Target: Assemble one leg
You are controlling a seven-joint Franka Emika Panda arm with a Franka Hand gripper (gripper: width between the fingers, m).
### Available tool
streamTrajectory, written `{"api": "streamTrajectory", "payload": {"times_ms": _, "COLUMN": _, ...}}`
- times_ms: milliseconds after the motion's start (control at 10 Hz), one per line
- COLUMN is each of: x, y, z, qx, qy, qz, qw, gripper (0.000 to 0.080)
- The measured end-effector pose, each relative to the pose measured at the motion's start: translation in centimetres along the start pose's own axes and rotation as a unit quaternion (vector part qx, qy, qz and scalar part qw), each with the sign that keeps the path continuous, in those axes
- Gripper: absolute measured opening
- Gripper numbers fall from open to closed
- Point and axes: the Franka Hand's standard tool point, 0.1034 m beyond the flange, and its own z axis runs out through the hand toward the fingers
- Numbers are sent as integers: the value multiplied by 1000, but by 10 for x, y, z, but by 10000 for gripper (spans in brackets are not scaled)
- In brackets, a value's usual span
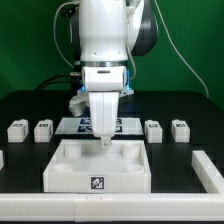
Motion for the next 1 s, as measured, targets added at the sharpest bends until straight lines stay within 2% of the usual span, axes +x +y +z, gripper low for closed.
{"api": "streamTrajectory", "payload": {"times_ms": 200, "x": 1, "y": 0, "z": 0, "qx": 0, "qy": 0, "qz": -1, "qw": 1000, "gripper": 60}}
{"api": "streamTrajectory", "payload": {"times_ms": 300, "x": 14, "y": 5, "z": 0, "qx": 0, "qy": 1, "qz": -18, "qw": 1000, "gripper": 60}}
{"api": "streamTrajectory", "payload": {"times_ms": 500, "x": 64, "y": 19, "z": 1, "qx": -8, "qy": 11, "qz": -12, "qw": 1000, "gripper": 60}}
{"api": "streamTrajectory", "payload": {"times_ms": 600, "x": 79, "y": 22, "z": 3, "qx": -10, "qy": 14, "qz": -20, "qw": 1000, "gripper": 60}}
{"api": "streamTrajectory", "payload": {"times_ms": 700, "x": 87, "y": 24, "z": 3, "qx": -9, "qy": 13, "qz": -14, "qw": 1000, "gripper": 60}}
{"api": "streamTrajectory", "payload": {"times_ms": 800, "x": 88, "y": 25, "z": 3, "qx": 1, "qy": 7, "qz": 1, "qw": 1000, "gripper": 60}}
{"api": "streamTrajectory", "payload": {"times_ms": 1000, "x": 88, "y": 27, "z": 3, "qx": 10, "qy": 1, "qz": 11, "qw": 1000, "gripper": 60}}
